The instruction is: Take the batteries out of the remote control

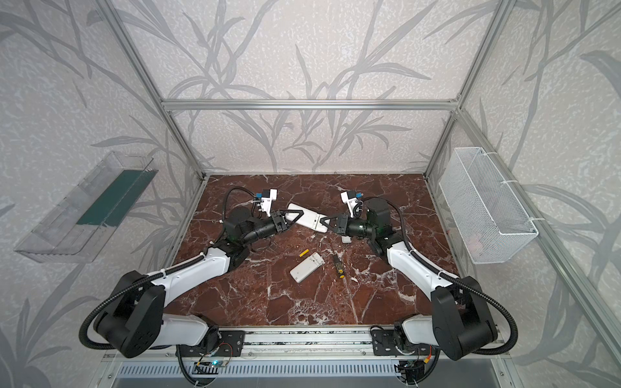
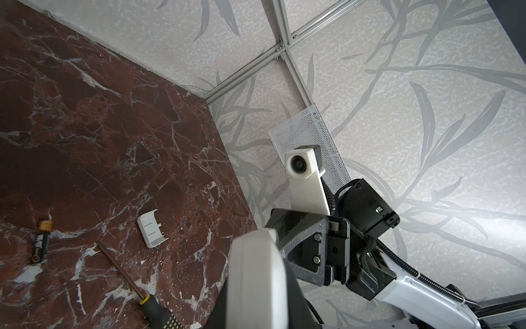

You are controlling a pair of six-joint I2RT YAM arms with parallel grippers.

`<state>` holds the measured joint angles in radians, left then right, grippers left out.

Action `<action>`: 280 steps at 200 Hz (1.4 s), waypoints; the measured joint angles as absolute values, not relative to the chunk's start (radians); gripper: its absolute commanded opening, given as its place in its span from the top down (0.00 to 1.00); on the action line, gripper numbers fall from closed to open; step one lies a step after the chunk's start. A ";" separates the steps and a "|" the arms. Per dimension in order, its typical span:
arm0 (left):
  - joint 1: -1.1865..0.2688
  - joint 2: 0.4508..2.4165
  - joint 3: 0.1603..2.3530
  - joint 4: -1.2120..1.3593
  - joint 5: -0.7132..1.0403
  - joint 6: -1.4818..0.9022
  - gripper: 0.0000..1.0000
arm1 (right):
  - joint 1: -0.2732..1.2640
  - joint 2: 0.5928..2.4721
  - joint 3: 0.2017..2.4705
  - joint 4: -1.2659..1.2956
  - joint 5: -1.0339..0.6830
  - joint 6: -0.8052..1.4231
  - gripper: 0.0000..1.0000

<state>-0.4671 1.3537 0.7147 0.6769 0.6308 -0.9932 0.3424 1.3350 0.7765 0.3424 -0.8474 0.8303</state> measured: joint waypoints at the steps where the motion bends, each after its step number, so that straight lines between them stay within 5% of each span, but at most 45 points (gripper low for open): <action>1: -0.467 1.353 0.715 0.675 0.630 -0.992 1.00 | 0.343 1.335 0.776 0.342 -0.847 0.830 0.79; 280: -0.410 1.338 0.709 0.493 0.468 -0.897 1.00 | 0.276 1.266 0.788 0.046 -0.672 0.582 0.81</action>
